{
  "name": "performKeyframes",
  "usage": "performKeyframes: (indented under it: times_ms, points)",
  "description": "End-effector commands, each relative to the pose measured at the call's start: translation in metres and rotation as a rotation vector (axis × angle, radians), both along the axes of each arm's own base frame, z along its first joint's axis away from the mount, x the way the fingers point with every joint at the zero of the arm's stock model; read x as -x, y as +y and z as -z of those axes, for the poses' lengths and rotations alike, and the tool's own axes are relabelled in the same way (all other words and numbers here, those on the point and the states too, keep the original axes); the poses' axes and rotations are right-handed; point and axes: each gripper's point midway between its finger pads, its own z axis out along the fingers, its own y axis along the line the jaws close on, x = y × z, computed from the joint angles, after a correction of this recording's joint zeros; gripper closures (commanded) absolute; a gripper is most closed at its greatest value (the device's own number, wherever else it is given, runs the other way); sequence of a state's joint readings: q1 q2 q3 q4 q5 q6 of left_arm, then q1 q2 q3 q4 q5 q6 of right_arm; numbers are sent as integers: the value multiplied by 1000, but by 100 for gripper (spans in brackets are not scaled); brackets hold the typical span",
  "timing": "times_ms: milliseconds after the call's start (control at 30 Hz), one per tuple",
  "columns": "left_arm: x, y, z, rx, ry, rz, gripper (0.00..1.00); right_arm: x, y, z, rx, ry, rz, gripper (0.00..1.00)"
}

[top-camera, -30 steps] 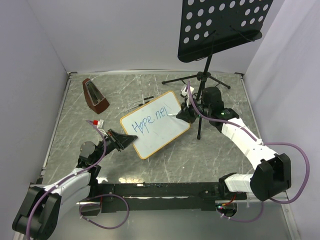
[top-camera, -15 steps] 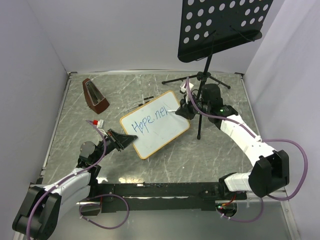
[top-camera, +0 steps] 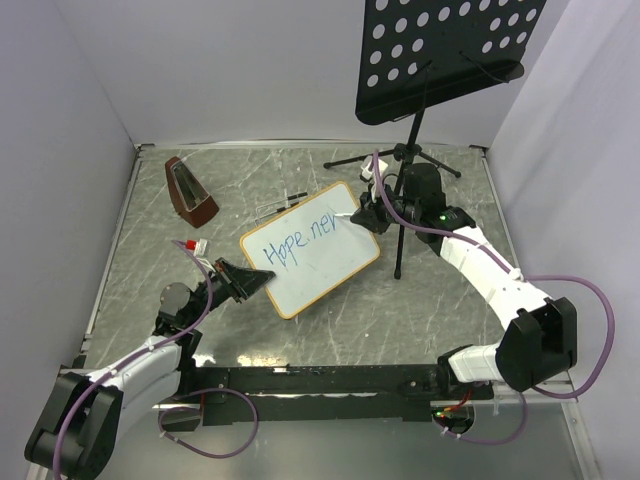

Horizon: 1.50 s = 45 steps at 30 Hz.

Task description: Write a sentence on the whiteboard

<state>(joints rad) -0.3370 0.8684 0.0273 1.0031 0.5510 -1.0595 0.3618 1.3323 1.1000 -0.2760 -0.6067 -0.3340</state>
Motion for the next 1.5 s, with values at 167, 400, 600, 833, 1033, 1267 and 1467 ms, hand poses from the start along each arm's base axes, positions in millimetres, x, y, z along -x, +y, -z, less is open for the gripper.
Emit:
performKeyframes:
  times_ms: [167,400,600,833,1033,1267,1467]
  points:
    - [8,1,-33,59,-156,11,99,4,0,-22,-43,-59,-13,100]
    - [8,3,-33,59,-155,3,99,12,-6,-19,-37,-58,-6,100]
    - [8,4,-32,56,-156,-1,99,14,-9,-11,-23,-36,-2,100]
    - [10,3,-34,60,-161,9,99,10,-8,3,-6,7,-3,100]
    - [10,4,-33,56,-163,10,99,3,-14,4,11,-3,36,100]
    - [11,4,-33,56,-163,13,99,-6,-18,-2,11,-31,69,100]
    - [12,2,-33,55,-162,27,99,-14,-13,-15,-12,-46,65,100]
